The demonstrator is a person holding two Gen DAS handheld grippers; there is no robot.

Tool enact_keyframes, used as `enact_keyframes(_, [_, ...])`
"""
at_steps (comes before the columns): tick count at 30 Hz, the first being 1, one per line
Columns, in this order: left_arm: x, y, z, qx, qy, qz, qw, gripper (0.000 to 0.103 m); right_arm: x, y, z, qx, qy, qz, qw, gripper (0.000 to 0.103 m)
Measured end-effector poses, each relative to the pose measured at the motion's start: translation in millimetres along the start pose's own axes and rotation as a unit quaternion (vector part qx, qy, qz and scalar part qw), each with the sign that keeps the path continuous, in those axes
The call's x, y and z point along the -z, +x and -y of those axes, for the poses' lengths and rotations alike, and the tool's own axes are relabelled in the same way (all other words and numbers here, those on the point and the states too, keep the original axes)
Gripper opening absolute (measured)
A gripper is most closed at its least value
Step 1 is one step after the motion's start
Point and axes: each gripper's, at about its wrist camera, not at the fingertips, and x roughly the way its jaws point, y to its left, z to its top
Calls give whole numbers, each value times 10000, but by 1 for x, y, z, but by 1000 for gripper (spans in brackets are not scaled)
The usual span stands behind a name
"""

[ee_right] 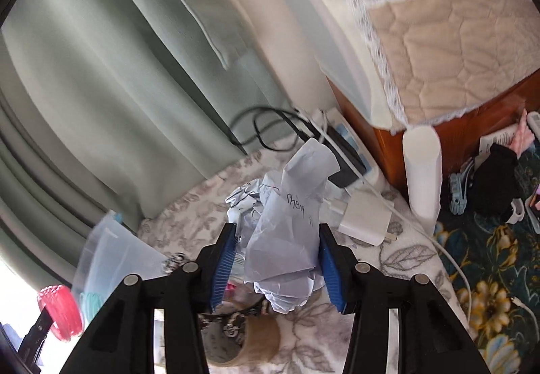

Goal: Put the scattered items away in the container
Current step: 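Carry the paper and pink bangles over the clear box with both tools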

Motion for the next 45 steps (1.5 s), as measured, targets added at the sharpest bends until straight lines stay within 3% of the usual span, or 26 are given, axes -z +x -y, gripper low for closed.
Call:
enact_keyframes(9, [-25,-28,3,17,-176,369,9992,7,10,-55,-33,-393,-36,392,9985,51])
enact_keyframes(28, [-47,-82,-24,-84,-599,899,9941,7,26,-126,-120,-842,-967,721,9891,51])
enact_keyframes(35, [-61,-98,-57,-284,-1023,1176,9874,7,32,-130,-163,-1147,-1342,718,9817,51])
enact_keyframes(42, [-64,-98,-90,-450,-1451,1295,9799,7,39,-113,-207,-1560,-1712,520,9714,51])
enact_keyframes(45, [-60,-93,-104,-512,-1619,1279,9771,7,43,-101,-225,-1551,-1860,570,9686,51])
